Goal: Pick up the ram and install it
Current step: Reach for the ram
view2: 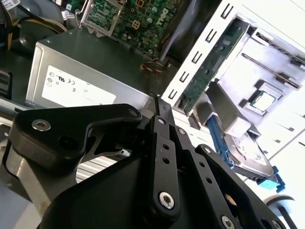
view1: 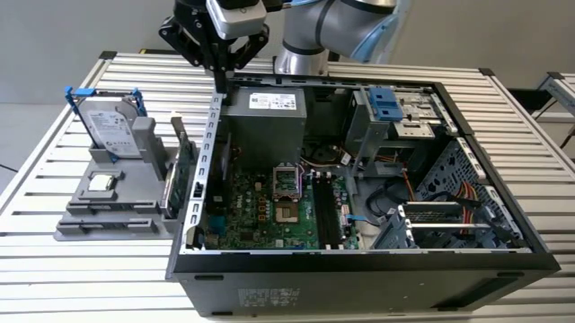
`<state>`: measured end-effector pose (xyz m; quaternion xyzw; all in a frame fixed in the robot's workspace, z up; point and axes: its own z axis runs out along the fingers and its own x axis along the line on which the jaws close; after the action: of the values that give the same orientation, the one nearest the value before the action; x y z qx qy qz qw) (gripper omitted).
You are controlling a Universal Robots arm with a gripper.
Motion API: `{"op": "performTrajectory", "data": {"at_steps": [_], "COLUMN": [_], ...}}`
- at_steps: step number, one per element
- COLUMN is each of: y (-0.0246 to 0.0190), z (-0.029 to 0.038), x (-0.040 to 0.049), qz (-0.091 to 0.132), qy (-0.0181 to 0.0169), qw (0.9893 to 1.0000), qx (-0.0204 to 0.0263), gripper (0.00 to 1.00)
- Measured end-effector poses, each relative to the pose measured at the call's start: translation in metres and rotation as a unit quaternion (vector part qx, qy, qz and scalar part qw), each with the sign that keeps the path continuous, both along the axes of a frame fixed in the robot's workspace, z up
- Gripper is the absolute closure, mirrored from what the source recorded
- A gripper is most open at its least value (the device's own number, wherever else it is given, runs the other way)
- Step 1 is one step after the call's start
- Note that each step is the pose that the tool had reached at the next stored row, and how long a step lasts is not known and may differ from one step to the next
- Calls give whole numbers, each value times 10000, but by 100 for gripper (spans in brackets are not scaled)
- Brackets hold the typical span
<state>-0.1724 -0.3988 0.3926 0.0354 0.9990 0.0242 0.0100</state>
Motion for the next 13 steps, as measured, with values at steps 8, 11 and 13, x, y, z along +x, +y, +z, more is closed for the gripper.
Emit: {"op": "performTrajectory", "data": {"at_steps": [8, 11, 13], "y": [0, 0, 0], "z": [0, 0, 0], "x": [-84, -113, -131], "qz": [0, 0, 0], "qy": [7, 17, 30], "qw": [10000, 10000, 10000], "qx": [0, 0, 0], "gripper": [100, 100, 100]}}
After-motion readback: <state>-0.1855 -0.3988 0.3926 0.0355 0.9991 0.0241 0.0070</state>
